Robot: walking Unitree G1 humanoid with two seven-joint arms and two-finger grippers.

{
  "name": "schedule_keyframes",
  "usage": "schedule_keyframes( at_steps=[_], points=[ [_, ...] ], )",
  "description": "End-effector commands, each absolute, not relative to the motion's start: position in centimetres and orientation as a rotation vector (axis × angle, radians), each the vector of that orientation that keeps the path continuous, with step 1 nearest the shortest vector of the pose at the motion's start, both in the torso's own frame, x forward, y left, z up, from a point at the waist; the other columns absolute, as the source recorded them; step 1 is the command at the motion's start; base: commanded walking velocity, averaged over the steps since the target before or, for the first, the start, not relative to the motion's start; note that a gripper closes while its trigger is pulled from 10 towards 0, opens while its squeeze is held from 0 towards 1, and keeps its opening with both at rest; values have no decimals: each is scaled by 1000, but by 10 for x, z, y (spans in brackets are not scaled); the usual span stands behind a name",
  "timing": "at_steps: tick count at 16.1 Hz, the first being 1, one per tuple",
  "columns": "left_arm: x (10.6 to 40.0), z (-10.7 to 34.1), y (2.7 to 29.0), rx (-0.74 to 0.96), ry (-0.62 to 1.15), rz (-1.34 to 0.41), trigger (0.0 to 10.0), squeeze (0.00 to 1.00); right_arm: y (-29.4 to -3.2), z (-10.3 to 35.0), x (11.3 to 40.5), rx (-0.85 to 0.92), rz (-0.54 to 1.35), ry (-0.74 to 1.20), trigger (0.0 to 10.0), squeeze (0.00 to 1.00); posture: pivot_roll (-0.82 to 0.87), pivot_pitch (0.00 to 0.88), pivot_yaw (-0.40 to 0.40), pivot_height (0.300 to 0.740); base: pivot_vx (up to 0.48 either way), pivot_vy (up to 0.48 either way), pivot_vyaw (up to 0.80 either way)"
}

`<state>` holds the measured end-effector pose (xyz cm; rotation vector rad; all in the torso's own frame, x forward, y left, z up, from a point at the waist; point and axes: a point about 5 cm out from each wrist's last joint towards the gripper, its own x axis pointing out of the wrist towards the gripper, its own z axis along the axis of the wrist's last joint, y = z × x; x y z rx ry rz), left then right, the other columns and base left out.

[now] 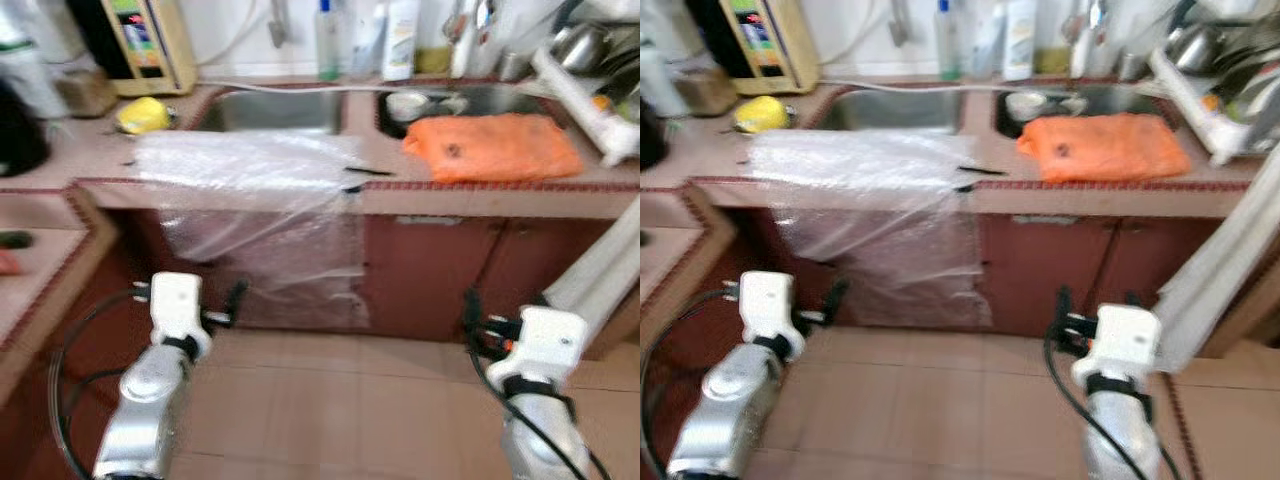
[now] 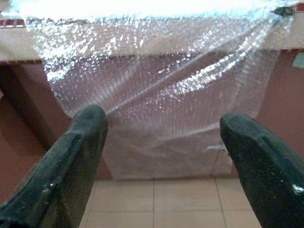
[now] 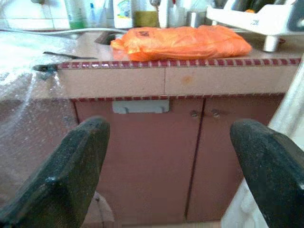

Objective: Kitchen organization

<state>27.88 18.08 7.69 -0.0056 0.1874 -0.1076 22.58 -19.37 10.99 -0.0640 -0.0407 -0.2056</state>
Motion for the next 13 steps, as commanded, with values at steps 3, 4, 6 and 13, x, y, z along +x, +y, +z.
schedule_keyframes(
  at_steps=[3,4,6,13],
  points=[
    [282,80,186,9,182,-98,10000,0,-191,115,228,-53,-213,-63,10000,0,-43,55,70,740,0,380,0],
    [282,80,186,9,183,-98,10000,0,-192,117,229,-63,-222,-68,10000,0,-41,55,70,740,0,379,0],
    [283,80,185,10,183,-100,10000,0,-195,117,230,-42,-243,-72,10000,0,-39,52,68,740,0,381,0],
    [284,78,182,14,183,-101,10000,0,-197,117,231,-54,-251,-69,10000,0,-44,46,66,740,0,297,0]
  ],
)
